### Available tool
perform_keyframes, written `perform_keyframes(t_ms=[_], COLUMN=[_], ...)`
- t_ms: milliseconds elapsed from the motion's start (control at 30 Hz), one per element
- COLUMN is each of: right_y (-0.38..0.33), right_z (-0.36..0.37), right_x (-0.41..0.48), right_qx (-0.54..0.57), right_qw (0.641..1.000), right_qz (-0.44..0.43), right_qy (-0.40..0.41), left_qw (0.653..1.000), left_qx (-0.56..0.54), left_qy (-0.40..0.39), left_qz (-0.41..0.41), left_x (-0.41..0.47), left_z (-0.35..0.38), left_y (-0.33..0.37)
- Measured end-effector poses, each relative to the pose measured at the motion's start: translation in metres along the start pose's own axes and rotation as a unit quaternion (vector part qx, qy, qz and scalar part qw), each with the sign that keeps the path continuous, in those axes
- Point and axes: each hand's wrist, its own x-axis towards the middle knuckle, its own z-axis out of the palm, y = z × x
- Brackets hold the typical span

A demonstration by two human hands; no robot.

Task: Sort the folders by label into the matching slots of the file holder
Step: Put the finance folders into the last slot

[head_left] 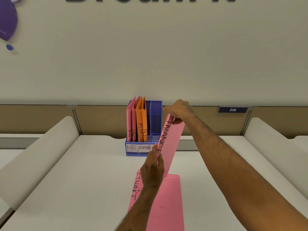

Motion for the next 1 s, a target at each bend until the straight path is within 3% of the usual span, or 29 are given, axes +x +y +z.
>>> perform_keyframes(t_ms=[133, 367, 500, 700, 867, 1000], right_y=[-0.006, -0.015, -0.029, -0.066, -0.084, -0.093], right_z=[-0.003, -0.007, -0.01, -0.009, -0.006, 0.003], right_x=[-0.001, 0.004, 0.011, 0.032, 0.056, 0.08], right_qx=[-0.041, -0.083, -0.08, -0.098, -0.101, -0.091], right_qw=[0.999, 0.99, 0.982, 0.962, 0.953, 0.951], right_qz=[-0.011, -0.088, -0.137, -0.208, -0.213, -0.22], right_qy=[-0.004, 0.074, 0.101, 0.149, 0.192, 0.197], left_qw=[1.0, 0.995, 0.998, 0.971, 0.953, 0.945], left_qx=[-0.011, -0.084, -0.003, 0.138, 0.195, 0.205], left_qy=[0.003, -0.045, -0.061, -0.18, -0.199, -0.236], left_qz=[0.009, -0.032, -0.001, 0.077, 0.116, 0.095], left_x=[-0.001, 0.01, 0.054, 0.15, 0.213, 0.25], left_z=[0.0, -0.013, -0.024, -0.035, -0.034, -0.021], left_y=[0.004, -0.016, -0.046, -0.103, -0.12, -0.127])
